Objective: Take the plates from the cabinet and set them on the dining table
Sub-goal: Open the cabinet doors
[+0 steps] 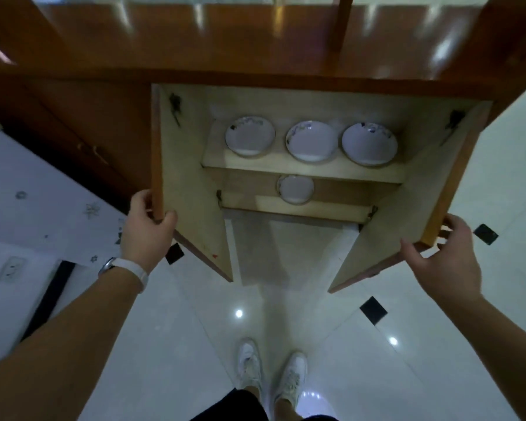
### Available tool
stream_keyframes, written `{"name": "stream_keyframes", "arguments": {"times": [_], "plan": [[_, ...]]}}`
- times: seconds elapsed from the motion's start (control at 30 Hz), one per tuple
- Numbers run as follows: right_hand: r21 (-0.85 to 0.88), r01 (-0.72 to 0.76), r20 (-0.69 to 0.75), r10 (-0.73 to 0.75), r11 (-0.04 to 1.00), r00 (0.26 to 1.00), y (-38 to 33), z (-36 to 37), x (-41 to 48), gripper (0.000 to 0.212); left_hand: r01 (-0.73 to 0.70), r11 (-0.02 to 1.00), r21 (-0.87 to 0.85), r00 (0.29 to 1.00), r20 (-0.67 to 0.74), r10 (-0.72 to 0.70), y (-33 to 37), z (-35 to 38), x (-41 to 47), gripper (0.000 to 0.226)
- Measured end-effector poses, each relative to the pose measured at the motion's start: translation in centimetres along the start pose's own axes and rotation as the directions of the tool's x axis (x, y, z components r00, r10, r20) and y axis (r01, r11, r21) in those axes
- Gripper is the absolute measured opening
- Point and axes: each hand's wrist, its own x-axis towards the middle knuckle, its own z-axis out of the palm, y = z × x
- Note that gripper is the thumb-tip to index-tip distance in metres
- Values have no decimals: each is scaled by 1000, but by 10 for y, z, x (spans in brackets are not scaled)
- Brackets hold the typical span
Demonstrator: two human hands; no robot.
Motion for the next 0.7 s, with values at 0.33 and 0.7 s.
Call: {"name": "stream_keyframes", "arguments": {"times": [0.33, 0.7], "plan": [[-327, 430, 104, -420, 841, 901, 5, -52, 8, 42, -459, 696, 553, 884, 203, 421, -10, -43, 14, 37], [-430, 398, 157, -367, 811, 917, 41, -104, 9, 43, -223, 665, 712, 975, 147, 170, -34, -69, 12, 53]]}}
